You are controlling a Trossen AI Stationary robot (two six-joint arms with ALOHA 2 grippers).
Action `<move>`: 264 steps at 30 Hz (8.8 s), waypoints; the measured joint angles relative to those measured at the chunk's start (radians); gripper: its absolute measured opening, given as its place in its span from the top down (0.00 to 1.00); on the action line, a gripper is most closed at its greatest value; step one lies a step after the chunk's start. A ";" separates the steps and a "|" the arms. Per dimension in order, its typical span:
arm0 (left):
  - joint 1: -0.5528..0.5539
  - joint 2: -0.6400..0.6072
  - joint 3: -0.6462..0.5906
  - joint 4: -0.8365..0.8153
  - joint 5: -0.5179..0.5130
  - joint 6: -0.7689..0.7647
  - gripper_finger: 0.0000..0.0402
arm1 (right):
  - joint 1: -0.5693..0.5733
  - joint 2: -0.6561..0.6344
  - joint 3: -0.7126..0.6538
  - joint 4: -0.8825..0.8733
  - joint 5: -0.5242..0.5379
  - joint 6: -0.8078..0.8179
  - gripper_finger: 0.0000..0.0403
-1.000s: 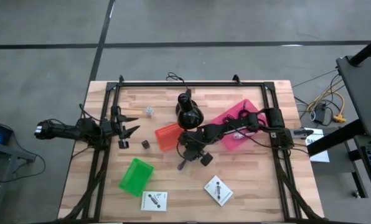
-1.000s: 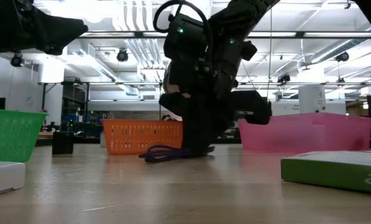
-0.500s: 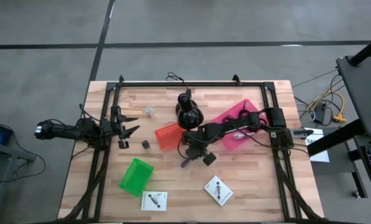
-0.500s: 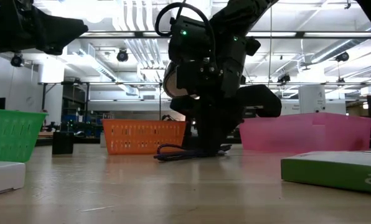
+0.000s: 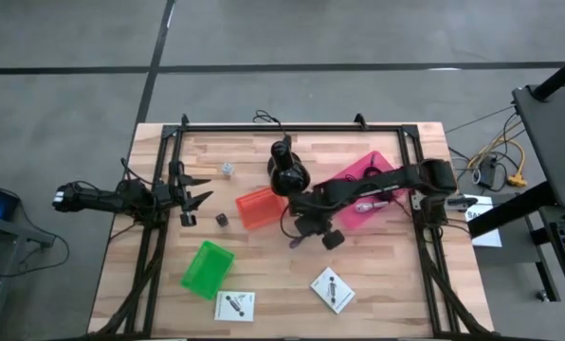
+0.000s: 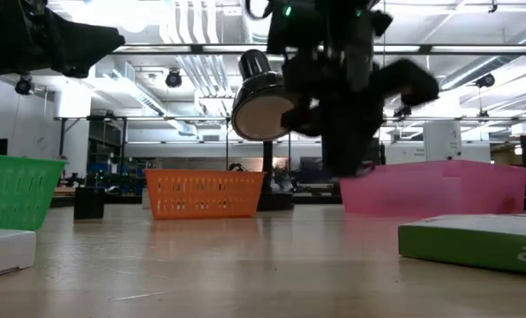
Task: Pick and place items into bin
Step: Put the blue charger cable into the pink bin, then put the black charger adapter into the green bin
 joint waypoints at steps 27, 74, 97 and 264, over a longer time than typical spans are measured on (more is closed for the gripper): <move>0.000 0.000 0.000 0.000 0.000 0.000 0.66 | -0.020 -0.419 -0.084 -0.364 0.191 0.427 0.95; 0.000 0.000 0.000 0.000 0.000 0.000 0.66 | -0.348 -0.625 -0.589 -0.226 0.242 0.345 0.89; 0.000 0.000 0.000 0.000 0.000 0.000 0.66 | -0.348 -0.625 -0.588 0.152 0.115 0.403 0.86; -0.002 1.412 0.846 -1.266 0.160 -1.042 0.44 | -0.073 -1.610 -1.275 1.160 0.502 0.030 0.86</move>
